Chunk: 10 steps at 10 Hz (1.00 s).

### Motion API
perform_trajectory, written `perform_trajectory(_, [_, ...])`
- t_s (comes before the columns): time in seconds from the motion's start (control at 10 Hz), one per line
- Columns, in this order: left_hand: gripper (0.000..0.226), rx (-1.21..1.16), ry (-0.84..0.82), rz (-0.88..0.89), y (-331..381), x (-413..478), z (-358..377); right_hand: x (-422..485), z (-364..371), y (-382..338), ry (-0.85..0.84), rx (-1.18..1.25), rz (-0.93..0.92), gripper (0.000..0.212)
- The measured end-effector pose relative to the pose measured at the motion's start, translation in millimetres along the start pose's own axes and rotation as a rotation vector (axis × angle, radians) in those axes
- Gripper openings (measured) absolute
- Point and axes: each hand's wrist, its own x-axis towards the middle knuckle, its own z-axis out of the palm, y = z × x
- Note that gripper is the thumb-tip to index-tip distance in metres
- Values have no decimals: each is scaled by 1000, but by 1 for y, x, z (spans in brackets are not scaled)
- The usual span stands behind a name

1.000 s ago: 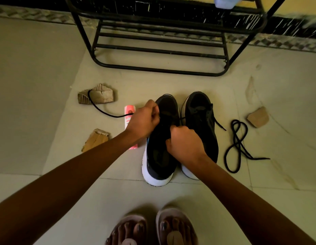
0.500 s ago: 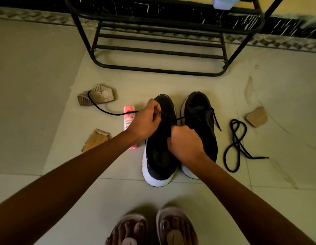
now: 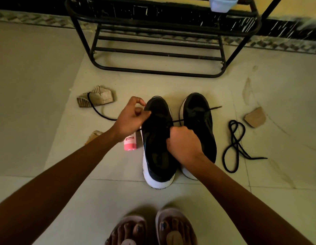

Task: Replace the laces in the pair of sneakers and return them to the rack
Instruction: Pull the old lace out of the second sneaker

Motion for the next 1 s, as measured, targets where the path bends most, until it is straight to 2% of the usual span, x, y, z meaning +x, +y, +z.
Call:
perform_trajectory(0.1, [25, 497, -90, 149, -2, 2, -9, 1, 0, 0, -8, -16, 9, 17])
perform_trajectory(0.2, [22, -304, -81, -55, 13, -2, -14, 0, -2, 1, -4, -16, 27, 16])
perform_trajectory(0.3, [19, -417, -38, -138, 16, 0, -19, -1, -4, 0, -9, -8, 30, 15])
perform_trajectory(0.4, [17, 615, 26, 58, 16, 3, -27, 0, -5, 0, -21, 12, 37, 14])
perform_trajectory(0.5, [19, 856, 25, 74, 24, 5, -34, 0, -5, 0, -27, 17, 40, 15])
perform_trajectory(0.6, [16, -125, -35, -137, 38, 7, -49, 0, -5, 0, -17, 8, 54, 18])
perform_trajectory(0.7, [18, -68, 33, -138, 35, 7, -63, 0, -5, -1, -10, 9, 53, 19])
perform_trajectory(0.8, [27, 687, 161, 40, 23, 5, -67, 1, -4, -1, -11, 2, 50, 18])
perform_trajectory(0.9, [41, 1035, 290, 120, 23, -1, -61, 1, -5, -1, -18, -7, 56, 23])
perform_trajectory(1.0, [38, 891, 305, 122, 29, -1, -62, 1, -5, 0, -25, -16, 64, 33])
